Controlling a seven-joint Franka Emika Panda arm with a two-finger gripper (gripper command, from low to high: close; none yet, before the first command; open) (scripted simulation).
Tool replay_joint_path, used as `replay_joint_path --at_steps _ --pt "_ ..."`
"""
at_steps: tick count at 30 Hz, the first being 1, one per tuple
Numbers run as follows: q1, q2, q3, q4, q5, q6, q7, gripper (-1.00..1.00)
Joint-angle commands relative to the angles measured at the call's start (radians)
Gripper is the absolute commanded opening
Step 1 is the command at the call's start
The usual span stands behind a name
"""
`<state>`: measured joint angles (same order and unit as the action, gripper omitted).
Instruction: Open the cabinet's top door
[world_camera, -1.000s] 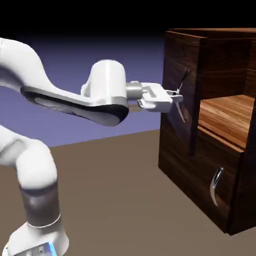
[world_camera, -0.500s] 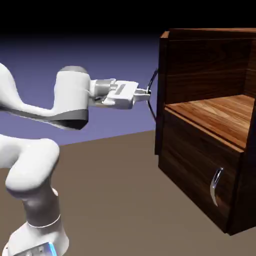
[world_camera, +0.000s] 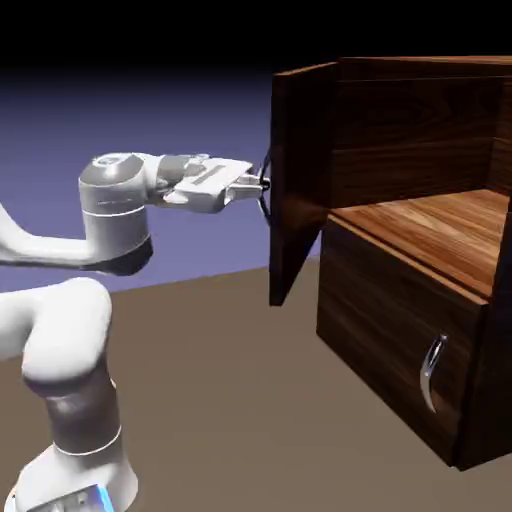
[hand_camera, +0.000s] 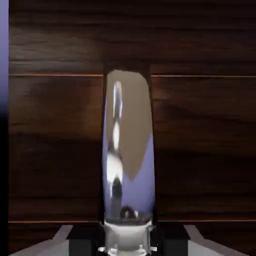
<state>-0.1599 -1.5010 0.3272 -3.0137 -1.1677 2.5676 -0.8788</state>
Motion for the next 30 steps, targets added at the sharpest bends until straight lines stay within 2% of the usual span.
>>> replay_joint_path --at_steps 1,4,12,14,23,30 --pt "0.026 -0.013 0.026 0.0 0.038 -0.042 -0.014 -1.0" --pt "0.04 -0.057 0.098 -0.01 0.168 -0.09 -0.08 -1.0" --pt "-0.148 -0.175 0.221 -0.052 0.516 0.081 -0.308 -1.0" --pt "-0.173 -0.212 0.272 -0.05 0.603 0.077 -0.354 -1.0" --pt "-0.031 -0.262 0.488 0.071 0.73 -0.314 -0.332 -1.0" --pt "-0.056 -0.259 0.649 0.265 0.843 -0.619 -0.333 -1.0"
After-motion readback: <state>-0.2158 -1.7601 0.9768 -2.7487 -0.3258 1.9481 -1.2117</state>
